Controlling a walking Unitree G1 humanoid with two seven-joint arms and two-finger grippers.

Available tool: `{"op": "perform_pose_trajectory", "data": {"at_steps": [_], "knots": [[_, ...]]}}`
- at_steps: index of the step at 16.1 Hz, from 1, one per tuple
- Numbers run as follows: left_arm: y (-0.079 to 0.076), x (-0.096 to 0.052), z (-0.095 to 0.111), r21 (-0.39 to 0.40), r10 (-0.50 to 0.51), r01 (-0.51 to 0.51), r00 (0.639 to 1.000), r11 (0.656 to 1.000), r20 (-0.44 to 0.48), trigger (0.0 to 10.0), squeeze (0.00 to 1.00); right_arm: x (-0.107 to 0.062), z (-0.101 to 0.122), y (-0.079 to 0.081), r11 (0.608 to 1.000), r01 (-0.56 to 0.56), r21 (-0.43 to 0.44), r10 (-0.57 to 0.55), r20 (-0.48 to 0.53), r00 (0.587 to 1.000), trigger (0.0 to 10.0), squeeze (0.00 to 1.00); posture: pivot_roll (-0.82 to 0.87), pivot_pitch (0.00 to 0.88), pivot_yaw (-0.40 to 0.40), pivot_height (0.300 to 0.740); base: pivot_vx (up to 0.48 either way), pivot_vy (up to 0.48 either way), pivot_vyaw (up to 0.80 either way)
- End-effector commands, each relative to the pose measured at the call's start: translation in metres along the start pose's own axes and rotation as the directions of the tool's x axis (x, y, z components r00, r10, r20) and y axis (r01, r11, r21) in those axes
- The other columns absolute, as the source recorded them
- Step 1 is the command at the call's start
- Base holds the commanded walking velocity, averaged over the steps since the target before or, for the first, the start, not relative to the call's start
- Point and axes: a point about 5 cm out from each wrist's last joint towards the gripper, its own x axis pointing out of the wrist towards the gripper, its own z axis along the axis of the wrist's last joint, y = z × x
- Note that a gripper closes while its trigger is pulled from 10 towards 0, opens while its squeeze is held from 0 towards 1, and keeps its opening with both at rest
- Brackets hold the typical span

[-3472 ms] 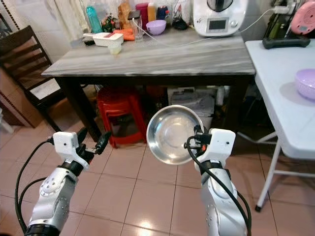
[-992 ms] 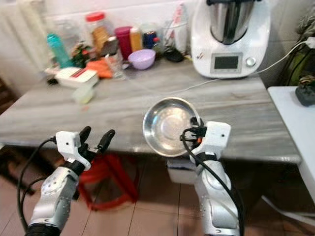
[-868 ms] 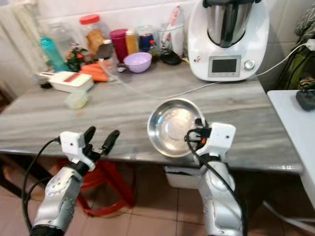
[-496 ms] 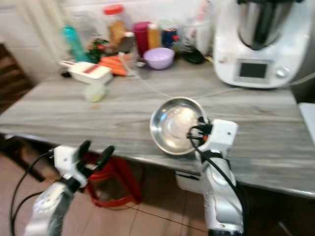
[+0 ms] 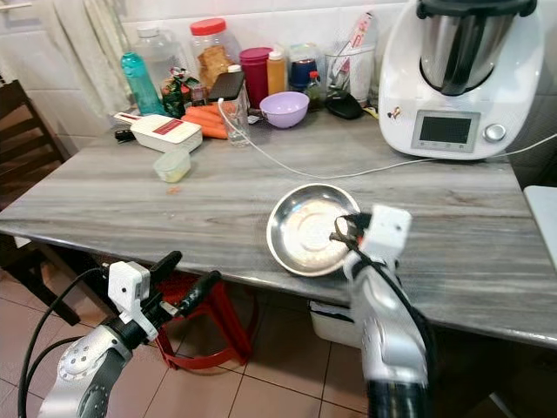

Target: Setting the table

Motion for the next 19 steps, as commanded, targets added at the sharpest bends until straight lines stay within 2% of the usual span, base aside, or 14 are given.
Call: {"op": "perform_pose_trajectory", "data": {"at_steps": [1, 6, 10, 11, 12, 14, 16, 18, 19], "knots": [[0.002, -0.002, 0.002, 0.006, -0.01, 0.01, 1.0, 1.0, -0.005, 10.0, 0.0, 0.006, -0.001, 0.005, 1.0, 0.002, 0.027, -0.002, -0.033, 0.999, 10.0, 0.0, -0.1, 0.0, 0.123, 0.74, 0.0, 0.0, 0.0], [0.0, 0.001, 0.003, -0.003, -0.035, 0.035, 0.999, 0.999, -0.003, 10.0, 0.0, 0.023, -0.009, 0.023, 0.996, 0.019, 0.083, -0.006, -0.151, 0.988, 10.0, 0.0, -0.1, 0.0, 0.115, 0.74, 0.0, 0.0, 0.0], [-0.001, 0.002, 0.002, -0.013, -0.039, 0.039, 0.999, 0.999, 0.0, 10.0, 0.0, 0.024, -0.017, 0.028, 0.993, 0.022, 0.12, 0.004, -0.214, 0.977, 10.0, 0.0, -0.09, 0.0, 0.112, 0.74, 0.0, 0.0, 0.0], [-0.001, 0.002, 0.002, -0.015, -0.041, 0.041, 0.999, 0.999, 0.0, 10.0, 0.0, 0.024, -0.019, 0.028, 0.993, 0.022, 0.119, 0.005, -0.222, 0.975, 10.0, 0.84, -0.09, 0.0, 0.11, 0.74, 0.0, 0.0, 0.0], [-0.001, 0.002, 0.002, -0.017, -0.042, 0.042, 0.999, 0.999, -0.002, 10.0, 0.0, 0.023, -0.021, 0.028, 0.993, 0.023, 0.115, 0.004, -0.231, 0.973, 10.0, 1.0, -0.09, 0.0, 0.11, 0.74, 0.0, 0.0, 0.0], [-0.002, 0.002, 0.002, -0.02, -0.047, 0.047, 0.999, 0.999, -0.005, 10.0, 0.0, 0.021, -0.024, 0.026, 0.993, 0.03, 0.112, -0.002, -0.243, 0.97, 10.0, 1.0, -0.09, 0.0, 0.111, 0.74, 0.0, 0.0, 0.0], [-0.004, 0.004, 0.003, -0.025, -0.063, 0.063, 0.998, 0.998, -0.005, 10.0, 0.0, 0.02, -0.02, 0.022, 0.997, 0.033, 0.076, -0.016, -0.211, 0.977, 10.0, 1.0, -0.09, 0.0, 0.116, 0.74, 0.0, 0.0, 0.0], [-0.004, 0.004, 0.003, -0.027, -0.076, 0.076, 0.997, 0.997, -0.007, 10.0, 0.0, 0.02, -0.006, 0.02, 0.999, 0.03, 0.029, -0.026, -0.125, 0.992, 10.0, 1.0, -0.09, 0.0, 0.12, 0.74, 0.0, 0.0, 0.0], [-0.004, 0.004, 0.003, -0.029, -0.086, 0.086, 0.996, 0.996, -0.011, 10.0, 0.0, 0.018, 0.007, 0.021, 1.0, 0.016, 0.003, -0.016, -0.047, 0.999, 10.0, 1.0, -0.09, 0.0, 0.121, 0.74, 0.0, 0.0, 0.0]]}}
